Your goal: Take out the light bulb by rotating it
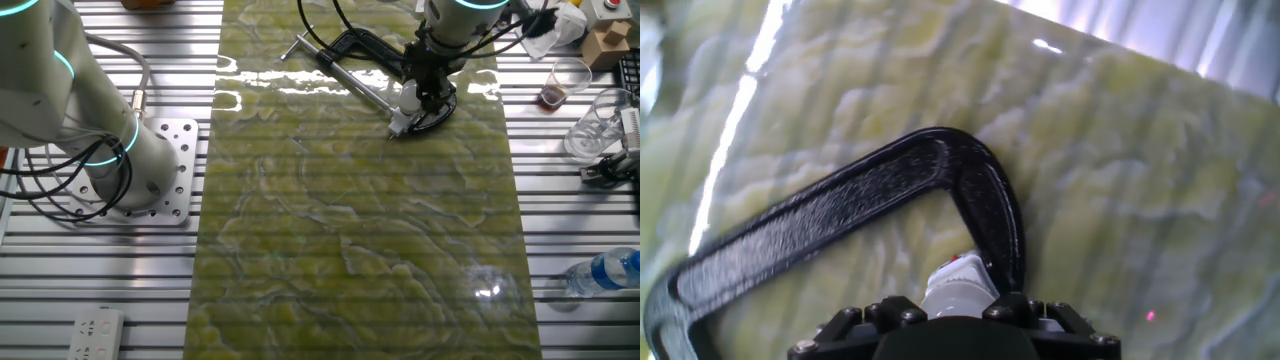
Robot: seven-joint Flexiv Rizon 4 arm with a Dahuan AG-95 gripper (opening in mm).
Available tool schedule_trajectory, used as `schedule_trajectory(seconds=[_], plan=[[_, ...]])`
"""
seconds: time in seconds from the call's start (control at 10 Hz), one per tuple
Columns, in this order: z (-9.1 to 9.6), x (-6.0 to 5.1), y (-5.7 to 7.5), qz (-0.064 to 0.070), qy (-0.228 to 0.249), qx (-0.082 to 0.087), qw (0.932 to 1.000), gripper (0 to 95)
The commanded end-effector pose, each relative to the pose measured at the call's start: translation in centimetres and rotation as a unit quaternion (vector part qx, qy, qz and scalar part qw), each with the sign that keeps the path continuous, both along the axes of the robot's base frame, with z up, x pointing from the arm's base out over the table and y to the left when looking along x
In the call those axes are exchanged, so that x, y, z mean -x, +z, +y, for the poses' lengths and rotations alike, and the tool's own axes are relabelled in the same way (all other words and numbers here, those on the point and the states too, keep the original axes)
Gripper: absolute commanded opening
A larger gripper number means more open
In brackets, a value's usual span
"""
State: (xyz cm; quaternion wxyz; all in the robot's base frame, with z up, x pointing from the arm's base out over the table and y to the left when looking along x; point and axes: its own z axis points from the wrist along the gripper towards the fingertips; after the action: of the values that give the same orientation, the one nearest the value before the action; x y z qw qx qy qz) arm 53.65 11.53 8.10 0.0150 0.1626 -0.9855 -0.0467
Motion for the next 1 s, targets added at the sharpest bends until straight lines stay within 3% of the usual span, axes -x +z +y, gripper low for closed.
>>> schedule_trajectory(seconds=[0.1,0.7,1.0], plan=[[-0.03,0.01,-0.02,0.002,-0.061,0.003,0.9981,57.0],[-0.49,-0.07,0.02,-0.007,-0.054,0.022,0.9983,57.0],[-0.49,-0.07,-0.08,-0.006,-0.057,0.020,0.9982,57.0]])
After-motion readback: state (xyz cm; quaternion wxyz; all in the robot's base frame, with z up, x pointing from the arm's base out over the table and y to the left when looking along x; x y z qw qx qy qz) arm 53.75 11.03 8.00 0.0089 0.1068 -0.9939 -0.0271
